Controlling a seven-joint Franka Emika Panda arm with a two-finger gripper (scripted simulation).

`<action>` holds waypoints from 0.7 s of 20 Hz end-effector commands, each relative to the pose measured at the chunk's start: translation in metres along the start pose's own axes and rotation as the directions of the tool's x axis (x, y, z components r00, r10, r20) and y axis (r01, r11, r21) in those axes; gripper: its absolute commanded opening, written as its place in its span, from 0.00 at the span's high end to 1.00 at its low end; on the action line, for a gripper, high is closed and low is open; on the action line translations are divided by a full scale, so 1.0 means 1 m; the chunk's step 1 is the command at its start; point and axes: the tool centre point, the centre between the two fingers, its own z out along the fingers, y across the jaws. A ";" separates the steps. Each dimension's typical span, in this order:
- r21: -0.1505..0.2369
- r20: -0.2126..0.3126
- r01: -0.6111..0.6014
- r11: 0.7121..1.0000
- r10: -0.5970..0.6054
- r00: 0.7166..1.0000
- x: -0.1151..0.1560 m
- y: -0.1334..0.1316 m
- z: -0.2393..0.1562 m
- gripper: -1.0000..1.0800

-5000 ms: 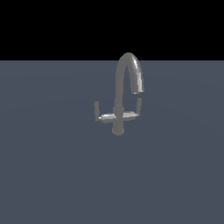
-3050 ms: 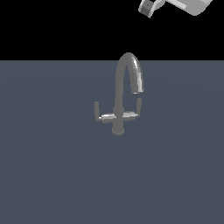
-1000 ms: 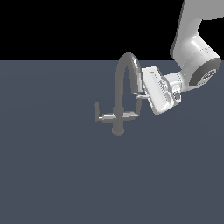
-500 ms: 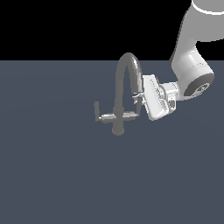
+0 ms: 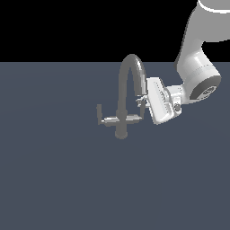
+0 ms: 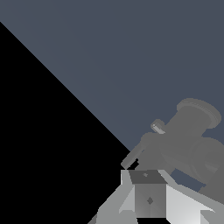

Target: Turn on the faucet by rotating a designated handle.

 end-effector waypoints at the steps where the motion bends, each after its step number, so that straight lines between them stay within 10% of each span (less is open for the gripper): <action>1: 0.000 0.000 0.000 1.000 0.000 1.000 -0.005 0.002 -0.001 1.00; 14: 0.000 0.000 0.000 1.000 0.000 1.000 -0.036 0.018 -0.004 1.00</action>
